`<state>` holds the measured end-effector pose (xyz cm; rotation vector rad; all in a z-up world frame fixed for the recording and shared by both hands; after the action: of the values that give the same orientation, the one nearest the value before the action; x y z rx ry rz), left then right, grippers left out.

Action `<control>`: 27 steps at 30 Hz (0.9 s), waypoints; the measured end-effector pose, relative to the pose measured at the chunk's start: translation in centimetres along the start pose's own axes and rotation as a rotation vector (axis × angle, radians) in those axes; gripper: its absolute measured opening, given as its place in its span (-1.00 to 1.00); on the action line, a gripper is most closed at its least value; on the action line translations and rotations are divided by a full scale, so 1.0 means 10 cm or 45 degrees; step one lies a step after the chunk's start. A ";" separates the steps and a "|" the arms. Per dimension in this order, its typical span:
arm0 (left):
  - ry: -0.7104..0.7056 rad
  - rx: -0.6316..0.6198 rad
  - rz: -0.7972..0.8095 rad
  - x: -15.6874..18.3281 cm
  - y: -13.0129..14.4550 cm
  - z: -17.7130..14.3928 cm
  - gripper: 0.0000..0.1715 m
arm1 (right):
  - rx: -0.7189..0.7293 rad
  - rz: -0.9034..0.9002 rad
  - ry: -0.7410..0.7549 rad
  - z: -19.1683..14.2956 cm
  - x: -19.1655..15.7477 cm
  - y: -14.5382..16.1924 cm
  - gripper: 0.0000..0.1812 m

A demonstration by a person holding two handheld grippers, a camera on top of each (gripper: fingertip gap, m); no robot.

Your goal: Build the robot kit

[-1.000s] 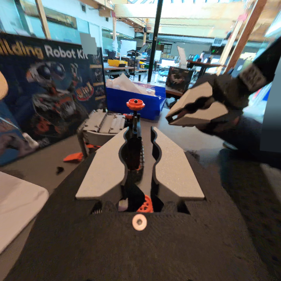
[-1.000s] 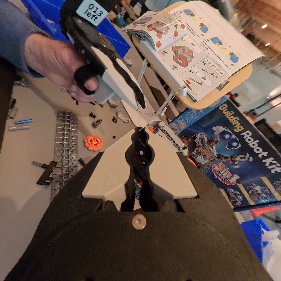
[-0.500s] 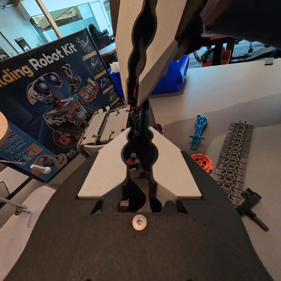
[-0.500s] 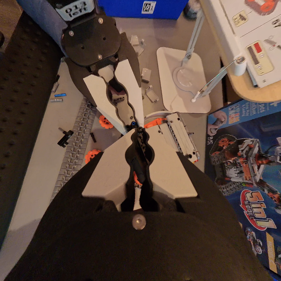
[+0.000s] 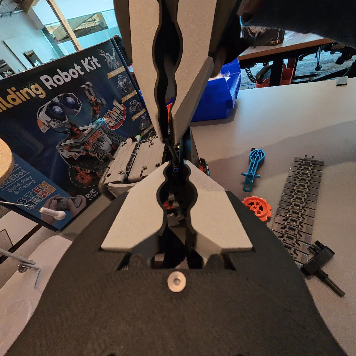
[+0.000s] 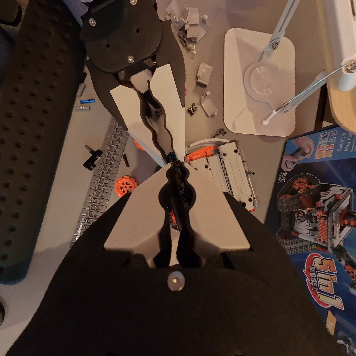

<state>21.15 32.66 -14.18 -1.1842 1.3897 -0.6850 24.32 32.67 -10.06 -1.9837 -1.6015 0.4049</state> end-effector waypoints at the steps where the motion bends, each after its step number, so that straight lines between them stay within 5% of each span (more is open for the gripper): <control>1: -0.004 0.002 0.002 0.00 0.00 0.00 -0.89 | -0.013 0.001 -0.020 0.00 0.00 -0.01 -0.97; 7: 0.007 0.001 0.002 0.01 0.00 0.00 -0.89 | 0.032 0.055 -0.117 0.00 0.00 0.02 -0.98; 18: 0.011 0.015 -0.015 0.02 0.00 0.00 -0.89 | 0.390 0.232 -0.065 0.00 -0.03 0.09 -0.97; 27: -0.011 0.002 0.002 0.00 0.00 0.01 -0.89 | 0.231 0.280 -0.031 0.01 0.01 0.05 -0.98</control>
<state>21.25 32.70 -14.22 -1.1833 1.3826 -0.6794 24.73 32.67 -10.41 -2.0257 -1.3137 0.6383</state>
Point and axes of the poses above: each gripper's, where its closed fingertips meet, z out along the fingers, y out of its underside, x = y × z across the jaws, the point moved 3 cm from there along -z, back along the fingers, and after that the axes turned 5 degrees about z, right-handed, at the moved point
